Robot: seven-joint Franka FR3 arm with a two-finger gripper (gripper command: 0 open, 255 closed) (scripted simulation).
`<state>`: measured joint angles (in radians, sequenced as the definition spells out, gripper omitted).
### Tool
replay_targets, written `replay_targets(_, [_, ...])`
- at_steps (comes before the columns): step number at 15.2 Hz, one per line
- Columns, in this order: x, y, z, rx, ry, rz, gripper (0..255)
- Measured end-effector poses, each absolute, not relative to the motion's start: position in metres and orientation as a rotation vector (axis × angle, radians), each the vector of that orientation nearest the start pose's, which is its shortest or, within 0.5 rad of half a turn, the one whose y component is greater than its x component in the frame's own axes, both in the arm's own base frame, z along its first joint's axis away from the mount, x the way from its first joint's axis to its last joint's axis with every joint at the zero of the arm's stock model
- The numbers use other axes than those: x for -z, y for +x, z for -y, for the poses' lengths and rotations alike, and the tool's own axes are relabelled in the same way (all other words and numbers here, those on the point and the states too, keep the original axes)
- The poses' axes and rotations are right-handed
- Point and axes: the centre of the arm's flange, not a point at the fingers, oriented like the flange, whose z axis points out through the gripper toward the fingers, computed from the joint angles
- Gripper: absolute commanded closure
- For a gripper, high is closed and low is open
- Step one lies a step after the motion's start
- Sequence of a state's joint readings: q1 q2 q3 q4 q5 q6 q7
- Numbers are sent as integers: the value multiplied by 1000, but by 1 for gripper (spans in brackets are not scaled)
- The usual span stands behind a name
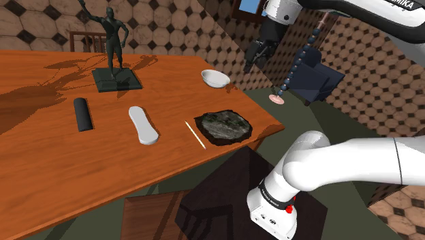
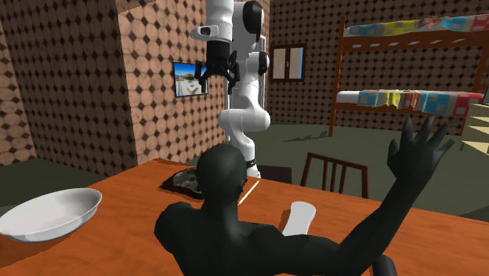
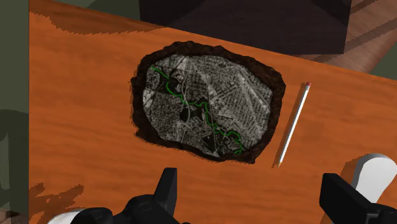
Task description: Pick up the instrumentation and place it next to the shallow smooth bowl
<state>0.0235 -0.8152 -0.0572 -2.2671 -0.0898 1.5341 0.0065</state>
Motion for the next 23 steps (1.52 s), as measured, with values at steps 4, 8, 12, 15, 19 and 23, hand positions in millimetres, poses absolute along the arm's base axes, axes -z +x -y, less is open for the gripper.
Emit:
replay_targets(4, [-620,306,10,120,-3183,-60,0])
replay_targets(8, [-592,338,-20,103,-3176,-81,0])
replay_targets(12, [-559,367,-51,86,-3168,-104,0])
replay_targets(15, [-540,386,-76,74,-3163,-121,0])
replay_targets(19, [-506,419,-106,58,-3154,-143,0])
replay_targets(23, [-476,445,-137,42,-3146,-165,0])
